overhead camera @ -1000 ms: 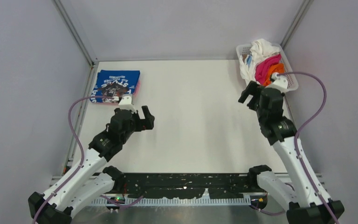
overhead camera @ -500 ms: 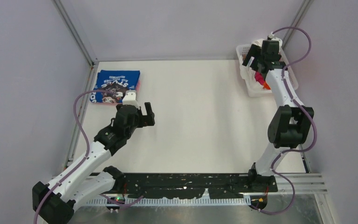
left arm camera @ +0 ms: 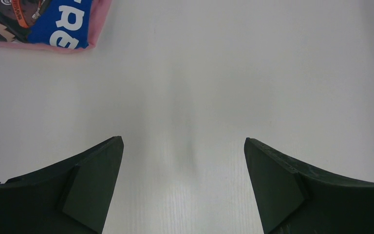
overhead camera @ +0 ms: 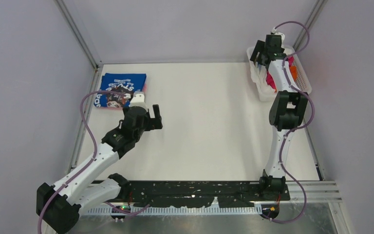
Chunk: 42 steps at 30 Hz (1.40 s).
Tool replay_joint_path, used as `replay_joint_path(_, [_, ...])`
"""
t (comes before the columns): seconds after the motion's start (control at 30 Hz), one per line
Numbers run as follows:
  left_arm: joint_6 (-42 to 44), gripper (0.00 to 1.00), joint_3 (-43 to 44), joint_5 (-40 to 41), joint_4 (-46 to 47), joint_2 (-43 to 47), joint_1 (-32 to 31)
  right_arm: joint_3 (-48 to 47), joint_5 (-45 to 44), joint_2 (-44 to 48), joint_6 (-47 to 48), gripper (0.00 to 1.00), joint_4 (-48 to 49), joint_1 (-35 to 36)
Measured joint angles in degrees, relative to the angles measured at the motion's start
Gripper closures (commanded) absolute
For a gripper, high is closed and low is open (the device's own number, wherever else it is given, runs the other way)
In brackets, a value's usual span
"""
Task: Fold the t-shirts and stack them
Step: Grab crumpled tshirt from bin with the right arm, then move the tshirt to the center of the board
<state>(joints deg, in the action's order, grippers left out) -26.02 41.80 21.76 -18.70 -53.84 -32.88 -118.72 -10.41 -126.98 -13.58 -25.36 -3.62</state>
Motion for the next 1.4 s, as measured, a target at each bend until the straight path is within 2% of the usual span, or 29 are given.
replay_joint_path(0.2, [0.39,0.00,0.61,0.39,0.04,-1.03,0.00,-5.75,-1.49,-6.86,-0.04,0.18,0.07,-0.76])
replay_joint_path(0.27, [0.57,0.00,0.92,0.44,0.02,-1.60,0.00,-6.34,-1.73,-8.24,-0.07,0.29,0.07,-1.16])
replay_joint_path(0.3, [0.61,0.00,1.14,0.44,0.02,-1.90,0.00,-6.47,-1.73,-8.76,-0.04,0.43,0.13,-1.31])
replay_joint_path(0.33, [0.72,0.00,1.40,0.44,0.02,-2.21,0.00,-6.54,-1.70,-9.29,-0.11,0.50,0.35,-1.44])
replay_joint_path(0.37, [0.76,0.00,1.53,0.44,0.02,-2.36,0.00,-6.54,-1.68,-9.62,0.28,0.61,0.42,-1.46])
replay_joint_path(0.43, [0.79,0.00,1.81,0.42,0.00,-2.54,0.00,-6.54,-1.44,-10.03,0.07,0.72,0.61,-1.55])
replay_joint_path(0.53, [0.81,0.00,2.16,0.37,0.02,-2.56,0.00,-6.58,-1.33,-10.01,0.00,0.80,1.53,-1.64])
replay_joint_path(0.63, [0.79,0.00,2.21,0.28,0.00,-2.54,0.00,-6.82,-1.03,-9.86,0.20,0.83,2.62,-1.64])
replay_joint_path(0.73, [0.79,0.00,2.21,0.07,0.00,-2.34,0.00,-6.84,-0.39,-8.76,0.52,0.93,3.45,-1.64])
replay_joint_path(0.87, [0.74,0.00,2.21,-0.42,0.02,-1.22,0.00,-6.10,0.04,-4.15,1.16,0.95,5.20,-1.64])
replay_joint_path(1.17, [0.68,0.00,1.22,-1.49,0.48,1.99,0.00,-6.21,-0.26,13.18,2.99,0.95,12.02,-1.75])
replay_joint_path(1.4, [0.22,0.00,0.24,-2.54,0.85,4.74,0.00,-4.74,5.75,25.81,2.23,0.95,15.41,-1.77])
